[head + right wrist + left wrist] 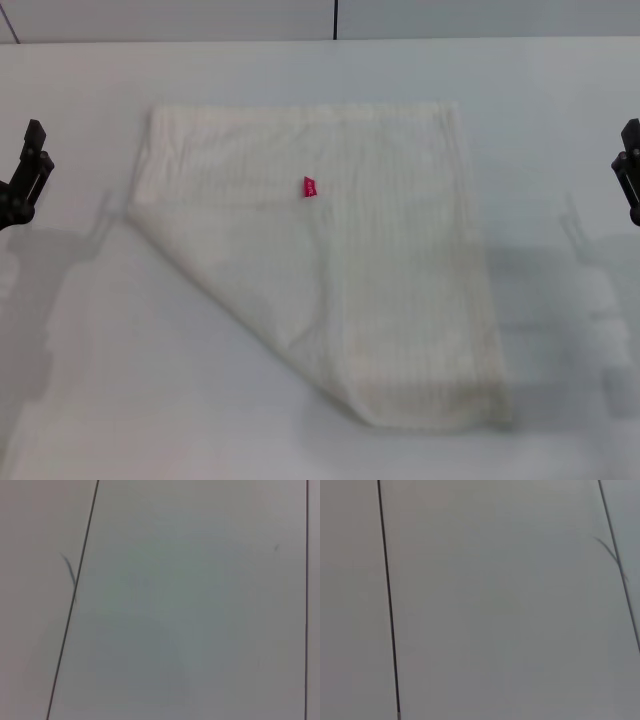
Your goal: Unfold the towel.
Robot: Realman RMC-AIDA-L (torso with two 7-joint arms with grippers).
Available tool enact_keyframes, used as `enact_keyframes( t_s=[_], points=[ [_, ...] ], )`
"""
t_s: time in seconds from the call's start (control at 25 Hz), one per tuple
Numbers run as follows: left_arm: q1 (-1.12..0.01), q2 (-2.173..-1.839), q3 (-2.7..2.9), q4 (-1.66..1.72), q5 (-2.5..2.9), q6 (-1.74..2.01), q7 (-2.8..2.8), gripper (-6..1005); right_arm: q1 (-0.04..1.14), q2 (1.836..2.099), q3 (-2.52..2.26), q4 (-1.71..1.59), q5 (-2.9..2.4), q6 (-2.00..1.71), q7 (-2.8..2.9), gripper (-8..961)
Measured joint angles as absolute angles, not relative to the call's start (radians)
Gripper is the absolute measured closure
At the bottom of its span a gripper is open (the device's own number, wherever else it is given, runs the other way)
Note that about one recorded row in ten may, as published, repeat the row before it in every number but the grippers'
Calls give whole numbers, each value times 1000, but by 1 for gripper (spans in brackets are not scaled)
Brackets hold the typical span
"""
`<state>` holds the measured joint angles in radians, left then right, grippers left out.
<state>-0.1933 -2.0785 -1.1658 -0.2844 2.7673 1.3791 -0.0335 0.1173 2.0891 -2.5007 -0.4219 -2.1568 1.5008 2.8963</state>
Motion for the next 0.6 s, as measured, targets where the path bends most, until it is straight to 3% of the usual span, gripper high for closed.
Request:
enact_keyframes(
  t_s=[0.44,0.6],
  points=[
    [-196,-2075,-1170,-325,2767,1306,-48,219,119,2078,-2496,-506,-2154,1443,2898,198],
    [-153,-2060,-1171,-540,2778,1083,-28,225,94,2015,-2447,-750,-2154,1188,2841,209]
  ],
)
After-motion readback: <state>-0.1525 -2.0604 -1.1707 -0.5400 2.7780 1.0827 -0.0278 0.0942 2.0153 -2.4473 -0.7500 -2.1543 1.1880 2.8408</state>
